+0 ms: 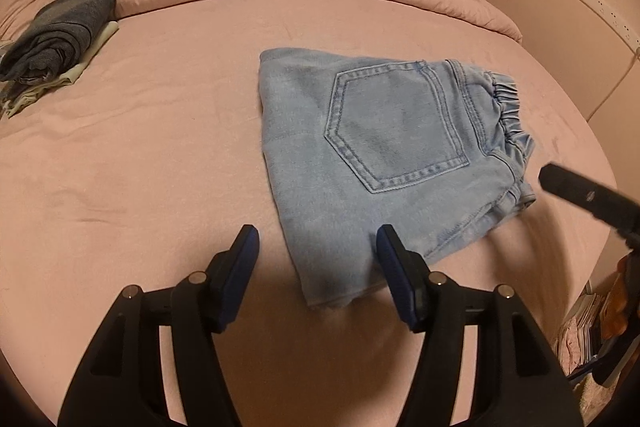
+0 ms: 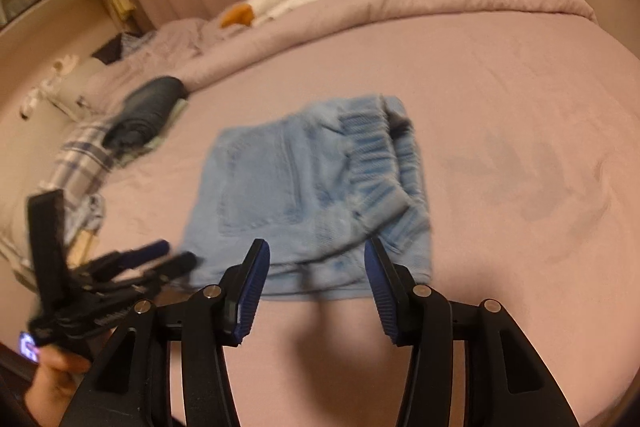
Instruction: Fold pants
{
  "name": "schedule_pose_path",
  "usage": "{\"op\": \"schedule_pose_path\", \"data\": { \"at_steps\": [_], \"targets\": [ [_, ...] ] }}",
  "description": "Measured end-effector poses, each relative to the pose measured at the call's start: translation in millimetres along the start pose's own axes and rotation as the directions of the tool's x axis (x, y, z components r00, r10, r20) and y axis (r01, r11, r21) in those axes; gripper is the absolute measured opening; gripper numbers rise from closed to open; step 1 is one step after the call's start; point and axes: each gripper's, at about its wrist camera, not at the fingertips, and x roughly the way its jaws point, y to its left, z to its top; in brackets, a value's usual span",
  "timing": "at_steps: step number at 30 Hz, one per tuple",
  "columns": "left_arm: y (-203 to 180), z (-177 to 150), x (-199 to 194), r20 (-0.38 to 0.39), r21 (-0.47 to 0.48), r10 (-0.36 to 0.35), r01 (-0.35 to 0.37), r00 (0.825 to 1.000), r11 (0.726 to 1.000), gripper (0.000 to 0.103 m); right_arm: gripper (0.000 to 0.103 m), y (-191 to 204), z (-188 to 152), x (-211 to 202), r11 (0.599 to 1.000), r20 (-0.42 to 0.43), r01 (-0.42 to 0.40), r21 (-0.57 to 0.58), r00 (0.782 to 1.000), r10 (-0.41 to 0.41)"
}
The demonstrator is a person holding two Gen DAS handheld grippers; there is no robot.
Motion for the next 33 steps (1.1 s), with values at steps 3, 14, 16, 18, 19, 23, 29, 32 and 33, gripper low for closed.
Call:
{"op": "schedule_pose_path", "data": {
  "at_steps": [3,14,16,18,19,23,29,32,33],
  "targets": [
    [2.6,-2.6,-3.9,0.003,-0.011,-0.008,0.008,1.0,1.0,0.061,0.05,6.4,4.6,-2.4,1.0,0.012,-0.029,-0.007,1.0,0.029],
    [38.7,-18.4,-10.4,-0.015,-0.151,-0.066,0.063,0.998,0.986,0.067,0.067,-27.4,2.0,4.4,0.981,-0.018,-0.11,0.161,0.993,0.114],
    [46.0,-19.8,-9.5,-0.023,-0.186,-0.093,0.087,0.995,0.979,0.067,0.073,-39.1,-0.4,3.1,0.972,-0.019,-0.125,0.2,0.991,0.132],
    [51.3,-20.0,-7.9,-0.029,-0.217,-0.132,0.122,0.991,0.968,0.067,0.074,-50.8,-1.9,2.4,0.96,-0.019,-0.14,0.243,0.989,0.149],
    [53.6,-19.8,-6.7,-0.033,-0.239,-0.161,0.148,0.986,0.96,0.067,0.074,-56.8,-2.6,2.9,0.954,-0.021,-0.146,0.262,0.987,0.157],
    [63.3,-19.4,-2.1,-0.024,-0.352,-0.271,0.246,0.962,0.903,0.068,0.076,-82.2,-6.9,7.2,0.936,-0.05,-0.089,0.34,0.992,0.112],
    [67.2,-14.0,3.4,-0.006,-0.412,-0.336,0.304,0.942,0.859,0.078,0.09,-107.2,-17.4,9.5,0.895,-0.026,-0.136,0.424,0.986,0.162],
    [69.8,-9.1,6.6,-0.003,-0.422,-0.35,0.316,0.937,0.85,0.079,0.093,-104.9,-14.3,11.5,0.9,-0.025,-0.148,0.409,0.985,0.173],
    [68.7,-6.9,8.0,-0.005,-0.42,-0.352,0.318,0.936,0.85,0.079,0.095,-105.0,-12.6,13.2,0.901,-0.026,-0.153,0.406,0.984,0.179]
  ]
}}
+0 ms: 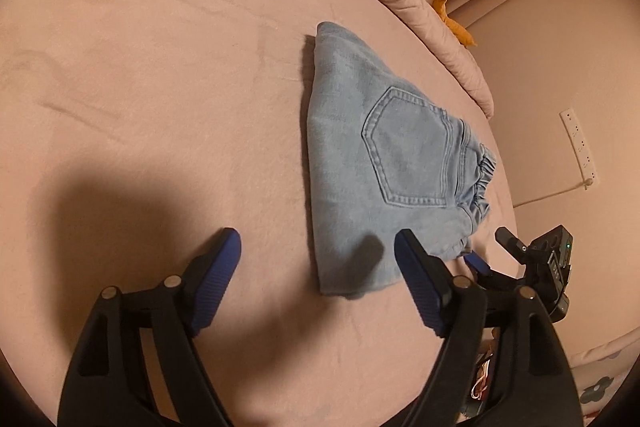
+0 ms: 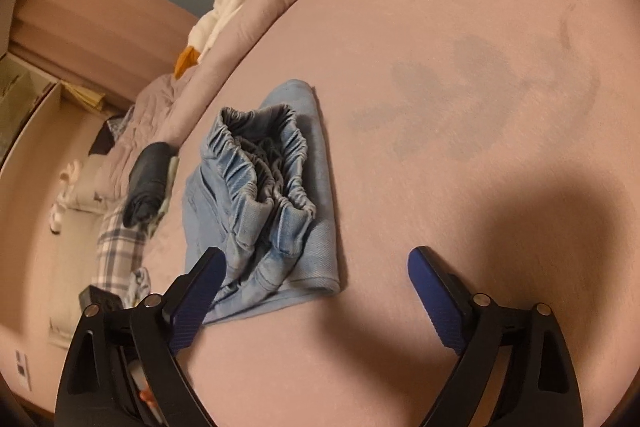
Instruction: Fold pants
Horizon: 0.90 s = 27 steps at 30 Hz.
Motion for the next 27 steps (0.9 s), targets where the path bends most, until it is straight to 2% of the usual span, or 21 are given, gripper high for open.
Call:
{"op": "schedule_pose_path", "data": {
  "at_steps": [5,14,27],
  "targets": [
    [2.4,10.6,5.9,-0.013,-0.004,-0.027,0.027,1.0,1.0,0.08,0.097,3.2,8.9,9.4,1.0,-0.01,-0.031,0.0,0.999,0.031],
    [0.1,22.9,16.7,-0.029,0.018,-0.054,0.055,0.998,0.998,0.082,0.097,15.0,26.1,34.1,0.996,-0.087,-0.081,-0.031,0.993,0.078],
    [-11.4,44.5,38.1,-0.048,0.058,-0.062,0.065,0.997,0.996,0.083,0.101,34.5,38.6,61.2,0.99,-0.145,-0.084,-0.11,0.987,0.068]
  ]
}}
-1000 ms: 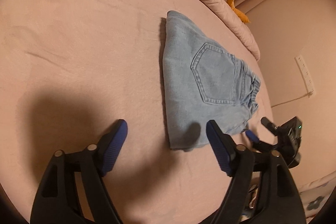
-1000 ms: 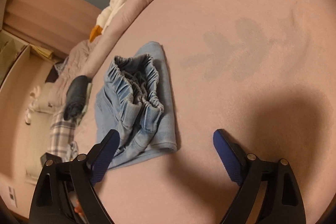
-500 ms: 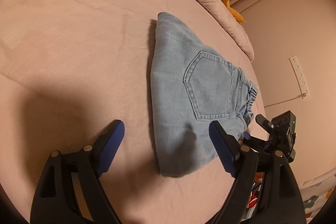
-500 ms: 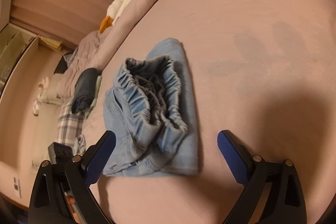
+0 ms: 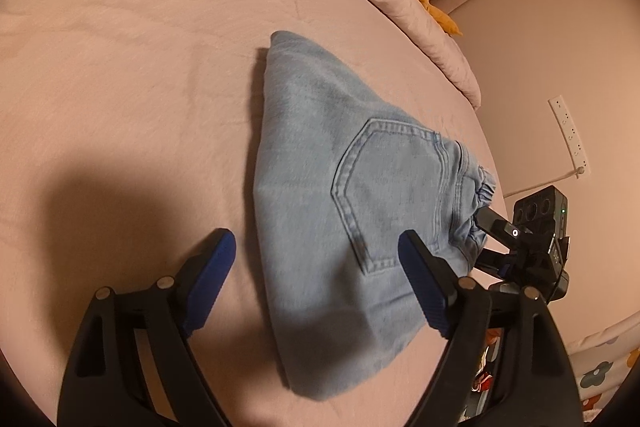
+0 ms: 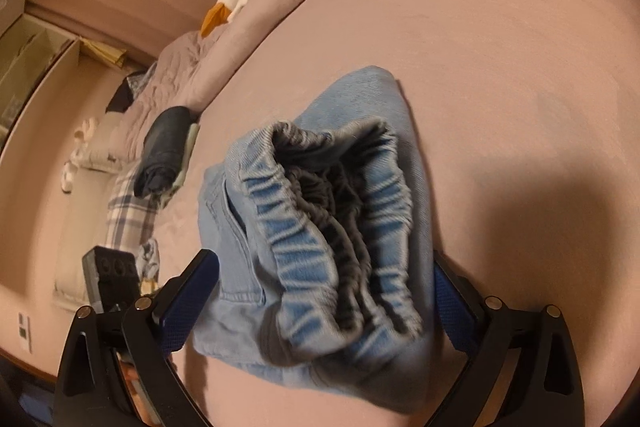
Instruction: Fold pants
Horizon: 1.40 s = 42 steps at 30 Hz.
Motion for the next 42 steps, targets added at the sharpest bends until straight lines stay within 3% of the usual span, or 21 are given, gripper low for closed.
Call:
{"op": "schedule_pose_path", "data": {
  "at_steps": [12,16,28,42],
  "targets": [
    [-15.4,13.8,20.5,-0.015,0.039,-0.003,0.004,1.0,0.999,0.083,0.103,1.3,3.8,5.7,1.0,-0.014,0.002,-0.029,1.0,-0.002],
    [-18.7,15.3,24.7,-0.019,0.058,-0.004,0.005,1.0,0.998,0.089,0.103,3.5,5.6,8.1,0.999,-0.017,0.009,-0.044,1.0,-0.01],
    [-21.1,19.6,32.2,-0.027,0.096,0.005,-0.002,1.0,0.995,0.094,0.103,8.2,10.6,14.9,0.997,-0.012,0.025,-0.074,1.0,-0.026],
    [-24.9,21.8,36.3,-0.024,0.123,0.027,-0.024,0.999,0.992,0.094,0.103,13.0,15.8,22.8,0.994,-0.009,0.043,-0.099,0.999,-0.045]
  ]
}}
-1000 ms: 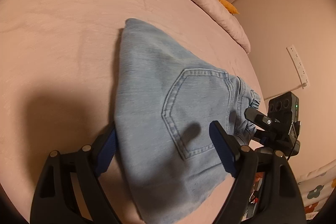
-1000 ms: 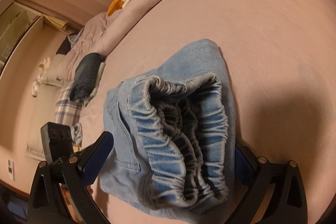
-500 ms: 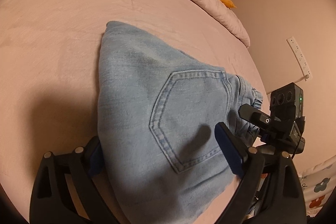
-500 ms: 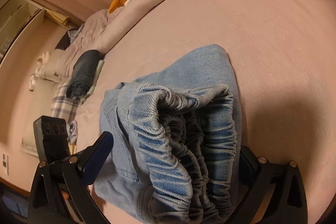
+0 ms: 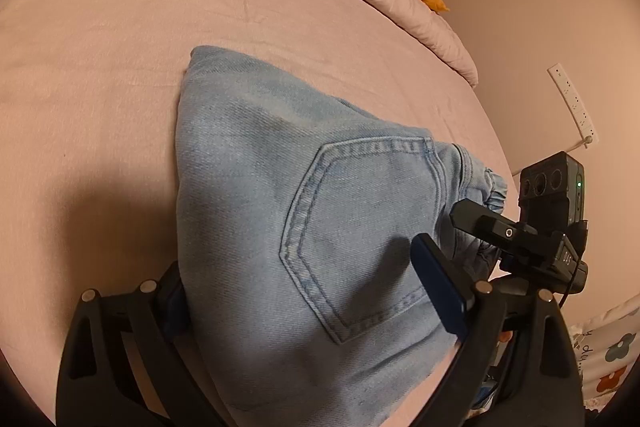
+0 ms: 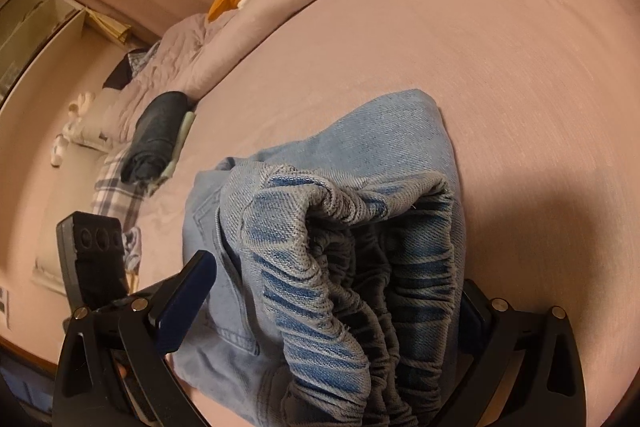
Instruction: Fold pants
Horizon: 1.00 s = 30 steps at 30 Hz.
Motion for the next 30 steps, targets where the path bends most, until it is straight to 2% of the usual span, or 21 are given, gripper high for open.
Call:
{"op": "schedule_pose_path", "data": {
  "at_steps": [16,24,27,30],
  "targets": [
    [-3.2,-2.6,2.5,0.006,0.035,0.02,-0.02,1.0,0.999,0.094,0.103,1.2,-0.9,1.0,0.999,0.008,0.02,-0.029,1.0,-0.019],
    [-5.1,-4.0,2.8,0.008,0.05,0.036,-0.036,0.999,0.998,0.092,0.103,10.6,-1.8,4.8,0.992,-0.005,0.084,-0.098,0.996,-0.085],
    [-4.0,-4.4,2.0,0.013,0.048,0.041,-0.041,0.999,0.998,0.087,0.103,12.3,-2.3,5.9,0.988,-0.004,0.106,-0.116,0.994,-0.107],
    [-0.1,-5.1,-0.6,0.017,0.033,0.045,-0.045,0.999,0.998,0.077,0.103,12.9,-2.5,6.0,0.986,-0.003,0.119,-0.12,0.993,-0.12]
  ]
}}
